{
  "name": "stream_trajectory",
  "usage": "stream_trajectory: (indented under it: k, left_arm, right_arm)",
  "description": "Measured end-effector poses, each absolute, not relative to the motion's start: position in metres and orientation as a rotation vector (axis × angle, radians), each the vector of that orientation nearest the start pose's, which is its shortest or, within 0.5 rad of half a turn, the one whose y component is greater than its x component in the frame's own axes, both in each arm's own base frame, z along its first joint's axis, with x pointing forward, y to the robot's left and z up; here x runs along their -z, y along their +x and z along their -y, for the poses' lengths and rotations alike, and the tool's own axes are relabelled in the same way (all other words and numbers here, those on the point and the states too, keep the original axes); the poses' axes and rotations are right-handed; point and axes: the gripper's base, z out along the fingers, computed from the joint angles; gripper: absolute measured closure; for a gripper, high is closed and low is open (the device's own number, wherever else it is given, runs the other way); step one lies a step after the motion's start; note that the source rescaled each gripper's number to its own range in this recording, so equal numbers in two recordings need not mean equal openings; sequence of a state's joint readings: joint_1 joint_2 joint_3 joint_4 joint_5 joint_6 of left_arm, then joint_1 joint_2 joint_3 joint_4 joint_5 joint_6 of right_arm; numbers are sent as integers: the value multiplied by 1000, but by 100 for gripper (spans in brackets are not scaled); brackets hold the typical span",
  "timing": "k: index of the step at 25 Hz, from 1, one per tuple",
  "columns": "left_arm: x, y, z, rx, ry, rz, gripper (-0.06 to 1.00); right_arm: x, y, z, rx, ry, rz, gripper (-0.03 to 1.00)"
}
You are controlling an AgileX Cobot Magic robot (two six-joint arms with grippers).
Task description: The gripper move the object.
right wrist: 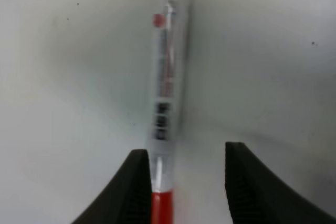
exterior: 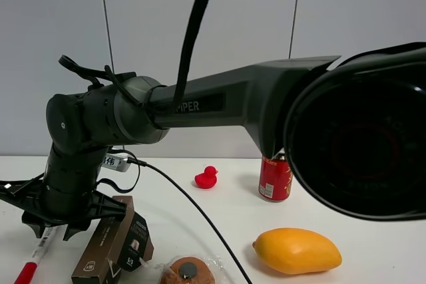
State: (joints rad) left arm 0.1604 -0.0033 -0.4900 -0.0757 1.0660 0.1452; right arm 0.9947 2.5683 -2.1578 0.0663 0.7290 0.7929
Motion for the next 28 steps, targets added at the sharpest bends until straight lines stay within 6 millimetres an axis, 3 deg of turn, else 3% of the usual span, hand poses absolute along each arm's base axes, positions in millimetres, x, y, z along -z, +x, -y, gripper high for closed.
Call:
stream_trajectory:
  k: [7,14,17,19,23,26,28]
  left_arm:
    - [-274,-4,7,-99,-12,-2055,-6]
    - [-274,-4,7,-99,-12,-2055,-6]
    - [-274,-4,7,-99,-12,-2055,-6]
    - [-274,-4,7,-99,-12,-2055,-6]
    - [-274,-4,7,-99,-12,-2055,-6]
    - [-274,-4,7,-99,-12,-2055,-6]
    - [-274,-4,7,-99,-12,-2055,-6]
  right_arm:
    - [-114,295,-462,-645,-230,-2775,74]
    - [-186,297,-464,-763,-467,-2514,74]
    - [-204,296,-462,-759,-559,-2447,72]
    - [-211,296,-461,-744,-626,-2407,63]
    - [-227,293,-458,-690,-793,-2317,36]
    - [-248,290,-450,-600,-949,-2233,20]
    - [-268,286,-441,-497,-1061,-2162,15]
